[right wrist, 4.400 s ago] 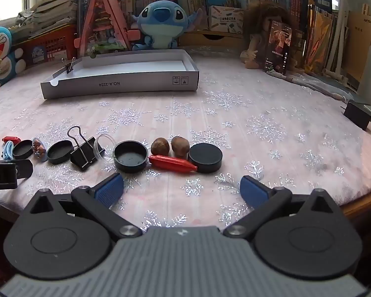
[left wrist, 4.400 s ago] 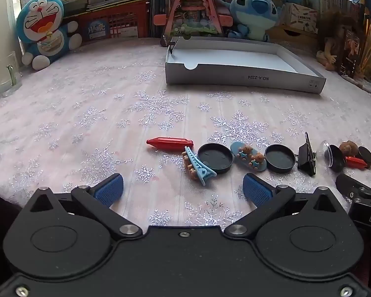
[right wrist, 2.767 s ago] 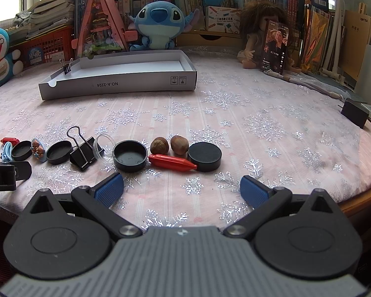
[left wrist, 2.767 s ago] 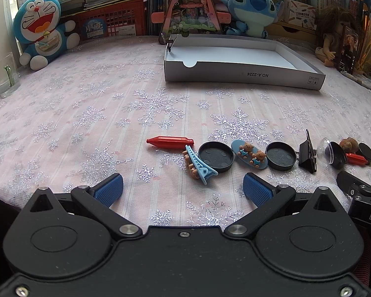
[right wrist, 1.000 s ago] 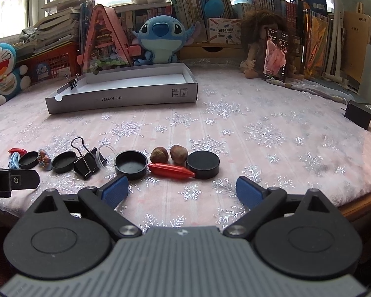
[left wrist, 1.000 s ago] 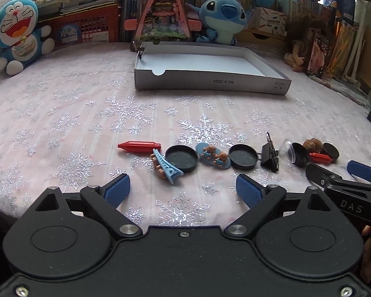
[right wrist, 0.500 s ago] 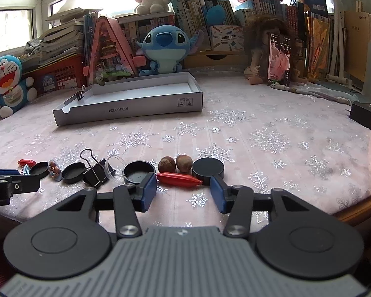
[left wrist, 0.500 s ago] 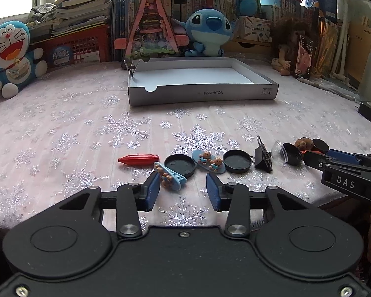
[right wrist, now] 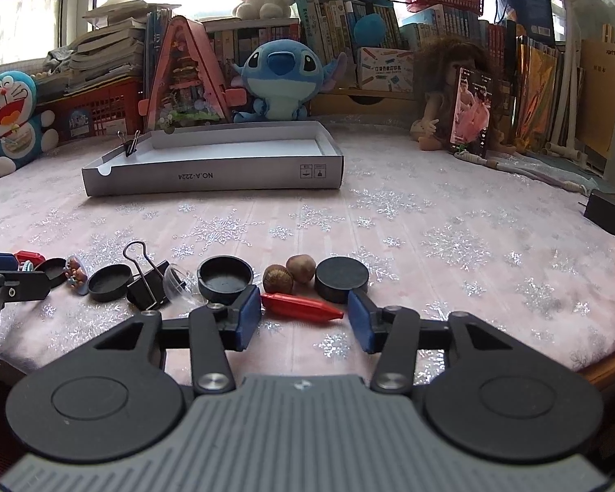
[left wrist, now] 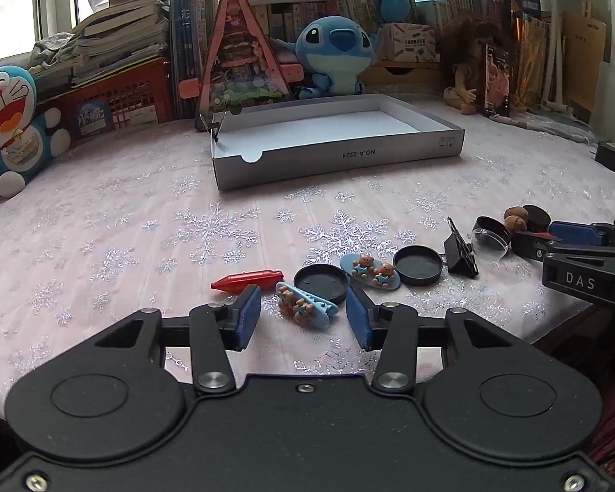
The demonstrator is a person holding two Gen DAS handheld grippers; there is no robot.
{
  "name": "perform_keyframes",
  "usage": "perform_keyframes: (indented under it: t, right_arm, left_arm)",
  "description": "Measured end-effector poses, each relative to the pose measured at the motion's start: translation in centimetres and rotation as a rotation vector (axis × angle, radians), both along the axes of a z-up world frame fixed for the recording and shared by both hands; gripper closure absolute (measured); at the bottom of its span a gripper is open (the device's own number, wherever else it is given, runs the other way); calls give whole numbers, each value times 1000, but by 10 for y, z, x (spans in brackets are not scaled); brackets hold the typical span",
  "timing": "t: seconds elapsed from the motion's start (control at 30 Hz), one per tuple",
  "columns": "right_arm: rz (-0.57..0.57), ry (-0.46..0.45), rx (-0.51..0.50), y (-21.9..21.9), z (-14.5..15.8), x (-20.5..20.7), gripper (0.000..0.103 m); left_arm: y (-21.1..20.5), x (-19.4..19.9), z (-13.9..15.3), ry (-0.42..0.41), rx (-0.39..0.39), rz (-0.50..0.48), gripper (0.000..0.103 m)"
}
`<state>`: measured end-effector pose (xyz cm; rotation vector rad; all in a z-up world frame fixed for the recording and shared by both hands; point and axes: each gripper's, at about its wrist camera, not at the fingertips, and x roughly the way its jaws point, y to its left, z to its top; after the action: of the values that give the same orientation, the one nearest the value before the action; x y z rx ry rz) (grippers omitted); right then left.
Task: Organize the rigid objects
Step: 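Close the left tool on the blue hair clip while the right tool grasps a red crayon, then carry the blue clip in the left tool and red crayon in the right tool into the white tray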
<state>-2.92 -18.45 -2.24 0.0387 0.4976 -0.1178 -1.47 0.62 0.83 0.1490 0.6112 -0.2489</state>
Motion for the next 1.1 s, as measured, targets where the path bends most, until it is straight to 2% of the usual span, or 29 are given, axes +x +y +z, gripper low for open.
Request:
perform_keyframes:
  t: [0.07,0.13,0.2,0.3,0.33,0.4,0.47,0.73,1.1]
  right_arm:
    - [-7,-10,-2,1,-1,-2,47]
    - [-27,-16,-9,2,-2,-3,39]
    - [-42,-21,-7,1,-2,-4,39]
    - [-62,-30,6,0,-2,-5,39]
    - [-64,-32,12,-1,-2,-5,39]
    - [-58,-35,19,-2,-2,-5,43]
    - [-49,-39,28,-2,-2,-5,53]
    - [-40,-60,60,-2,2,-6,54]
    - [-21,-87,34,-3,17,-3,54]
  left_arm:
    - [1,1,-2,-6,4,-3,54]
    - [1,2,-4,-13,10,-10,52]
    - [1,4,-6,-22,17,-18,51]
    - [-1,7,-8,-32,27,-26,52]
    - [-1,8,-9,-28,25,-30,57]
    - [-1,8,-8,-18,3,-37,66]
    - [-2,7,-8,-11,-11,-41,74]
    - [0,3,2,-8,-53,-22,74]
    - [3,13,25,-39,-79,1,74]
